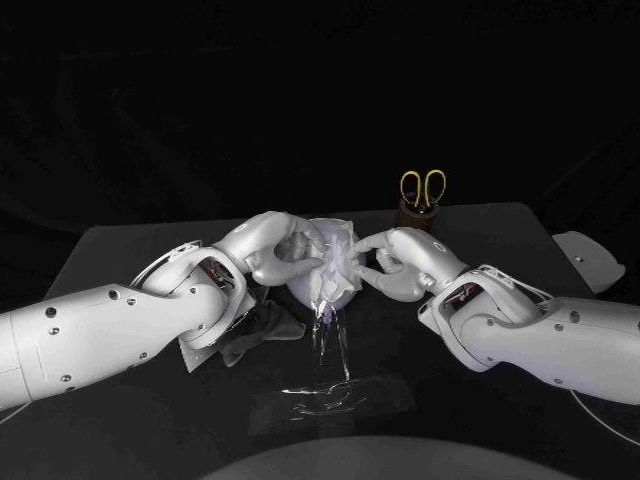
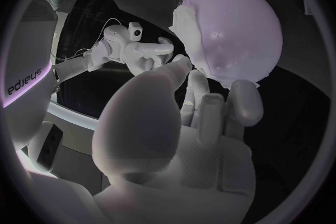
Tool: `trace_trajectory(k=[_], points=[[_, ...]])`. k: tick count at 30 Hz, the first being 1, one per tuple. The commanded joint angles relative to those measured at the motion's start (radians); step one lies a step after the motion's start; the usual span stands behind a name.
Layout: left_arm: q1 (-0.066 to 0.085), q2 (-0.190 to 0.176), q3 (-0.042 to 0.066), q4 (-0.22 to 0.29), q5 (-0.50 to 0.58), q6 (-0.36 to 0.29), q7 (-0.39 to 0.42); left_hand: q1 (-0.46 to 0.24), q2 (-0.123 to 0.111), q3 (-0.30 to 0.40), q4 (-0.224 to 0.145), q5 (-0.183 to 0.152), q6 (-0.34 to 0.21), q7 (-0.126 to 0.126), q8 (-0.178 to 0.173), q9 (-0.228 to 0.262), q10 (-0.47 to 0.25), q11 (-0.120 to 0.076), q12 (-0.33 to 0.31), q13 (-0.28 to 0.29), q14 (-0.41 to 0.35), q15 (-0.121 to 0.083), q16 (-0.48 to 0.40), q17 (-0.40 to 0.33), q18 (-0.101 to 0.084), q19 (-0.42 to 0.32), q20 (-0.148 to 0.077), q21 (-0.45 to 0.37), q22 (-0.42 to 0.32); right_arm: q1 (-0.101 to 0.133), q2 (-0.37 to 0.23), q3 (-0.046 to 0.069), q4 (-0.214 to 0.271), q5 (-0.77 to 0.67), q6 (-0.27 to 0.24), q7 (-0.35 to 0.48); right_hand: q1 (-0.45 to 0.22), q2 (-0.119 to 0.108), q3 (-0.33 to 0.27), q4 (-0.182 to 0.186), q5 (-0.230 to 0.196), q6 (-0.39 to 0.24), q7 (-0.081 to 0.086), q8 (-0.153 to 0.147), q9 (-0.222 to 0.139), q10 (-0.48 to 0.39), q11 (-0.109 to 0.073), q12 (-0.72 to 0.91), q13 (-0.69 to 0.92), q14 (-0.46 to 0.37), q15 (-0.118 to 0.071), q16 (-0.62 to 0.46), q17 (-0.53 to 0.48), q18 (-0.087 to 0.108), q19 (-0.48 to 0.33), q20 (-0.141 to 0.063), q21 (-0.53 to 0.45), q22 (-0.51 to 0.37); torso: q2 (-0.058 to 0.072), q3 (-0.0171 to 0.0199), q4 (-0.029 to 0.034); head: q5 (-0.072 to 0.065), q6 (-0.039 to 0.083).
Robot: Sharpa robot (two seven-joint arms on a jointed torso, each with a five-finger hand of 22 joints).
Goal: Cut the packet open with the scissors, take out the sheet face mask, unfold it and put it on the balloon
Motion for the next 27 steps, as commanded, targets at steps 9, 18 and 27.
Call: trace_trajectory(k=[9,18,27], points=[[0.004,0.014,0.01,-0.002,-0.034,-0.005,-0.057,0.008,0.011,0.014,0.002,-0.001,-0.004,0.001,0.008,-0.005,0.033,-0.001,0.022,0.031,0.061,0.0,0.01,0.147,-0.011,0.022,0.0,0.018,0.027,-0.001,0.009,0.001,-0.007,-0.038,0.039,-0.027,-0.001,-0.01,-0.005,0.002,-0.002,0.002,0.004,-0.008,-0.002,0.024,0.002,0.006,0.144,0.066,-0.002,0.007,0.168,-0.004,0.007,0.0,0.007,0.074,0.0,-0.0004,0.0009,0.0,-0.002],[0.005,0.016,0.012,-0.004,-0.039,0.014,-0.072,0.018,0.008,0.023,-0.004,-0.001,0.011,0.002,0.019,-0.005,0.051,0.0,0.033,0.052,0.069,0.001,0.012,0.166,-0.015,0.035,0.001,0.029,0.046,-0.001,0.012,0.001,-0.009,-0.041,0.043,-0.033,-0.003,-0.012,-0.007,0.003,-0.002,0.002,0.005,-0.009,-0.003,0.023,0.003,0.005,0.144,0.066,-0.002,0.007,0.168,-0.004,0.006,0.0,0.003,0.073,-0.001,-0.0006,0.0008,0.001,-0.003],[0.005,0.02,0.012,-0.002,-0.051,0.047,-0.074,0.014,-0.003,0.02,-0.005,-0.001,0.025,-0.002,0.03,-0.006,0.068,-0.003,0.044,0.071,0.074,0.0,0.013,0.176,-0.016,0.04,0.0,0.034,0.055,-0.001,0.015,0.001,-0.014,-0.042,0.048,-0.039,-0.003,-0.013,-0.008,0.004,-0.002,0.001,0.005,-0.01,-0.003,0.023,0.003,0.004,0.143,0.065,-0.002,0.006,0.167,-0.004,0.007,0.0,0.004,0.073,0.0,-0.0004,0.0006,0.0,-0.004]])
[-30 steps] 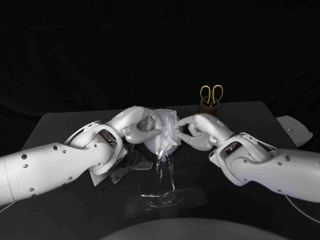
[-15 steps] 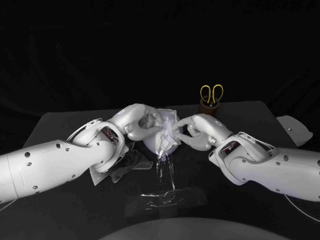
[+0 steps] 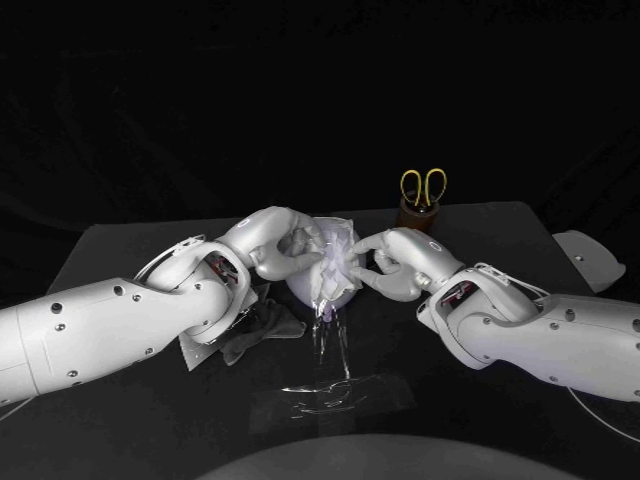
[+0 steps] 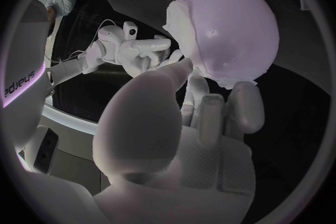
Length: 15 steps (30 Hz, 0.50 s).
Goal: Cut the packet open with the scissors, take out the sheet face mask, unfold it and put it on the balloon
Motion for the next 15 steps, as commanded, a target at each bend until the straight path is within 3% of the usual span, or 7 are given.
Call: trace_trajectory(k=[1,15], points=[[0.002,0.004,0.001,0.004,-0.017,0.035,-0.008,-0.002,-0.01,-0.001,0.002,-0.001,0.007,0.001,0.007,-0.001,0.009,0.0,0.007,0.004,0.075,0.0,0.004,0.178,-0.015,0.006,-0.001,0.005,0.0,0.0,0.002,0.001,-0.001,-0.017,0.018,-0.009,0.001,-0.01,-0.005,0.001,-0.002,0.001,0.005,-0.006,-0.001,0.023,0.003,0.004,0.142,0.065,-0.002,0.005,0.166,-0.003,0.007,0.0,0.0,0.072,0.0,0.0,0.0,0.0,-0.001],[0.002,0.004,0.001,0.005,-0.021,0.055,-0.026,-0.011,-0.013,-0.005,0.008,-0.001,-0.002,0.002,0.002,-0.008,0.016,0.0,0.012,0.012,0.079,-0.001,0.006,0.189,-0.016,0.009,-0.002,0.009,0.007,0.0,0.005,0.001,-0.004,-0.02,0.034,-0.02,-0.001,-0.011,-0.007,0.003,-0.002,0.001,0.006,-0.007,-0.002,0.021,0.003,0.003,0.14,0.064,-0.001,0.005,0.163,-0.002,0.004,0.0,-0.005,0.071,0.0,-0.0003,-0.0003,-0.001,-0.002]])
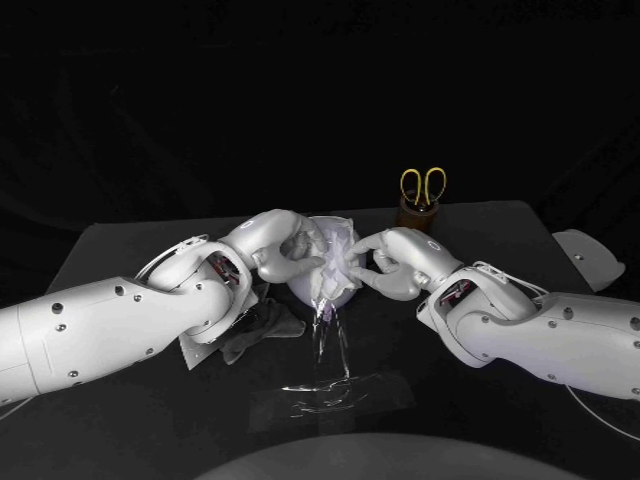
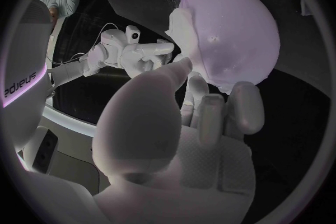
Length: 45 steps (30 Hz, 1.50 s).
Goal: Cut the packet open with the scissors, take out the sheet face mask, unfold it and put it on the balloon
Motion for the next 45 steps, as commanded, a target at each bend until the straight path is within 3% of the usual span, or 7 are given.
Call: trace_trajectory(k=[1,15,24,45], points=[[0.002,0.002,0.001,0.001,-0.009,0.019,-0.018,-0.006,-0.009,-0.001,0.005,-0.001,-0.007,0.004,-0.006,-0.004,0.006,0.004,0.002,-0.002,0.08,-0.001,0.006,0.189,-0.016,0.006,0.002,0.005,0.001,0.0,0.001,0.0,0.001,-0.017,0.021,-0.009,-0.002,-0.012,-0.005,0.001,-0.002,0.0,0.006,-0.004,-0.002,0.022,0.005,0.002,0.14,0.064,-0.001,0.004,0.163,-0.002,0.003,0.0,-0.007,0.071,0.0,-0.0003,-0.0006,-0.001,0.001],[0.001,0.002,0.001,0.004,-0.015,0.027,-0.048,0.001,-0.001,0.006,0.005,-0.001,-0.004,0.007,-0.008,-0.012,0.015,0.007,0.008,0.01,0.085,0.002,0.007,0.202,-0.019,0.016,0.004,0.012,0.017,0.0,0.0,0.0,-0.001,-0.017,0.027,-0.015,-0.003,-0.012,-0.006,0.002,-0.002,0.001,0.006,-0.005,-0.002,0.022,0.005,0.002,0.14,0.064,-0.001,0.004,0.163,-0.001,0.003,0.001,-0.009,0.071,0.0,0.0,-0.0006,-0.001,-0.001],[0.001,-0.001,0.001,0.006,-0.011,-0.008,-0.039,0.045,0.054,0.066,-0.01,-0.001,0.054,-0.006,0.032,-0.005,0.042,-0.004,0.021,0.049,0.096,-0.007,0.011,0.229,-0.022,0.028,-0.001,0.023,0.036,0.0,0.0,0.0,-0.006,-0.02,0.032,-0.022,-0.003,-0.012,-0.006,0.002,-0.002,0.001,0.006,-0.005,-0.002,0.023,0.005,0.003,0.141,0.065,-0.001,0.005,0.165,-0.002,0.003,0.001,-0.008,0.071,0.001,0.0,0.0,-0.001,-0.002],[0.001,0.0,0.001,-0.004,-0.01,-0.045,-0.036,0.044,0.053,0.128,-0.029,-0.001,0.083,-0.016,0.091,0.011,0.081,-0.013,0.046,0.109,0.104,-0.016,0.013,0.249,-0.026,0.039,-0.011,0.035,0.058,0.0,0.0,0.0,-0.007,-0.024,0.039,-0.028,-0.001,-0.009,-0.005,0.004,-0.002,0.007,0.005,-0.003,-0.002,0.023,0.004,0.004,0.142,0.066,-0.001,0.006,0.168,-0.001,0.002,0.001,-0.009,0.07,0.0,0.0,0.0,0.003,-0.008]])
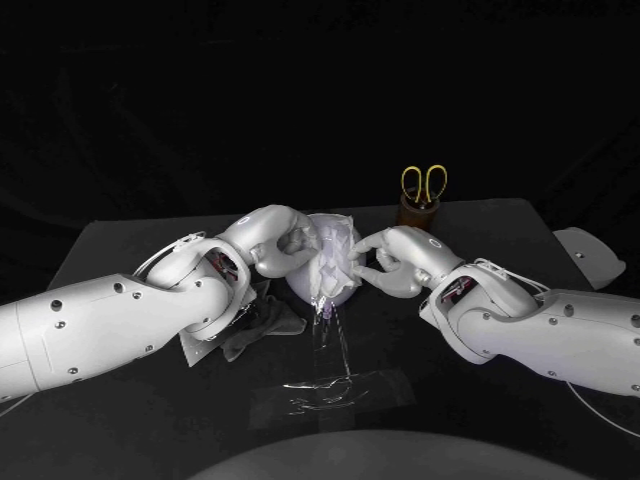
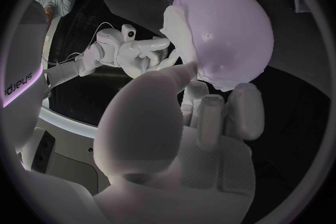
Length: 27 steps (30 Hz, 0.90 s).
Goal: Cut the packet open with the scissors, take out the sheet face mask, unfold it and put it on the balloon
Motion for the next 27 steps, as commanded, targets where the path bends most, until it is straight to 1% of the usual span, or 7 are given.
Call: trace_trajectory(k=[1,7,17,20,23,25,27], points=[[0.001,0.004,0.001,-0.003,-0.006,-0.026,-0.002,-0.001,0.0,0.013,-0.002,0.0,0.015,-0.001,0.014,0.005,0.033,-0.004,0.02,0.039,0.101,-0.007,0.005,0.252,-0.012,0.012,-0.003,0.009,0.01,-0.001,0.001,0.0,0.002,-0.015,0.017,-0.005,0.003,-0.005,-0.002,0.001,-0.002,0.004,0.007,-0.003,-0.001,0.02,0.002,0.007,0.141,0.067,-0.002,0.004,0.168,0.005,0.003,0.001,-0.005,0.07,0.0,0.0003,-0.0004,0.002,-0.001],[0.001,0.001,0.001,0.0,0.001,-0.031,0.019,-0.032,0.001,0.031,0.002,-0.001,0.031,-0.014,0.045,0.016,0.091,-0.015,0.057,0.125,0.104,-0.015,0.006,0.259,-0.015,0.024,-0.01,0.017,0.027,-0.001,0.002,0.0,0.002,-0.016,0.02,-0.006,0.003,-0.005,-0.002,0.002,-0.002,0.005,0.007,-0.003,-0.001,0.02,0.002,0.007,0.142,0.067,-0.002,0.004,0.168,0.006,0.002,0.001,-0.006,0.07,0.001,0.0004,-0.0012,0.003,-0.004],[0.0,-0.041,0.001,0.042,0.074,-0.037,0.072,-0.052,0.008,0.041,0.002,-0.001,0.021,-0.017,0.062,0.03,0.109,-0.017,0.074,0.161,0.098,-0.019,0.004,0.244,-0.016,0.026,-0.014,0.018,0.031,-0.001,0.0,0.0,0.001,-0.018,0.021,-0.008,0.003,-0.005,-0.002,0.002,-0.002,0.006,0.007,-0.003,-0.001,0.021,0.001,0.008,0.142,0.067,-0.002,0.004,0.168,0.006,0.002,0.001,-0.007,0.069,0.0,0.0004,-0.0002,0.0,-0.003],[-0.001,-0.055,0.001,0.046,0.107,-0.054,0.089,-0.054,0.006,0.042,-0.001,-0.001,0.018,-0.016,0.065,0.033,0.095,-0.017,0.068,0.144,0.101,-0.019,0.005,0.252,-0.015,0.024,-0.014,0.018,0.028,-0.001,0.0,0.0,0.0,-0.019,0.022,-0.008,0.003,-0.005,-0.002,0.002,-0.002,0.006,0.007,-0.003,-0.001,0.021,0.001,0.008,0.142,0.067,-0.002,0.004,0.168,0.006,0.002,0.001,-0.007,0.069,-0.001,0.0003,0.0006,0.0,-0.003],[-0.001,-0.064,0.0,0.045,0.133,-0.064,0.106,-0.053,-0.001,0.048,-0.01,-0.001,-0.007,-0.01,0.057,0.032,0.049,-0.013,0.04,0.086,0.103,-0.017,0.006,0.256,-0.015,0.021,-0.015,0.017,0.026,-0.001,0.0,0.0,-0.001,-0.019,0.022,-0.007,0.003,-0.005,-0.003,0.002,-0.002,0.006,0.006,-0.003,-0.001,0.021,0.001,0.008,0.142,0.067,-0.002,0.004,0.168,0.006,0.001,0.001,-0.007,0.069,-0.001,0.0005,0.0017,0.002,-0.002],[-0.001,-0.068,0.0,0.043,0.145,-0.066,0.115,-0.055,-0.02,0.051,-0.017,-0.002,-0.071,0.002,0.013,0.012,-0.008,-0.004,0.003,0.008,0.099,-0.011,0.004,0.247,-0.013,0.012,-0.012,0.012,0.014,-0.001,0.001,0.0,-0.003,-0.019,0.022,-0.007,0.002,-0.005,-0.003,0.003,-0.002,0.008,0.006,-0.002,-0.001,0.02,0.001,0.008,0.142,0.067,-0.003,0.004,0.168,0.006,0.001,0.001,-0.007,0.069,0.0,0.0001,0.0005,0.002,0.0],[-0.001,-0.068,0.0,0.042,0.149,-0.067,0.119,-0.062,-0.034,0.044,-0.018,-0.001,-0.089,0.01,-0.005,0.001,-0.025,0.004,-0.013,-0.019,0.098,-0.003,0.004,0.243,-0.012,0.009,-0.007,0.01,0.011,-0.001,0.002,0.0,-0.004,-0.019,0.022,-0.007,0.002,-0.005,-0.003,0.003,-0.002,0.008,0.006,-0.002,-0.001,0.02,0.001,0.008,0.142,0.067,-0.003,0.004,0.168,0.006,0.001,0.001,-0.007,0.069,0.001,-0.0001,0.0002,0.003,0.001]])
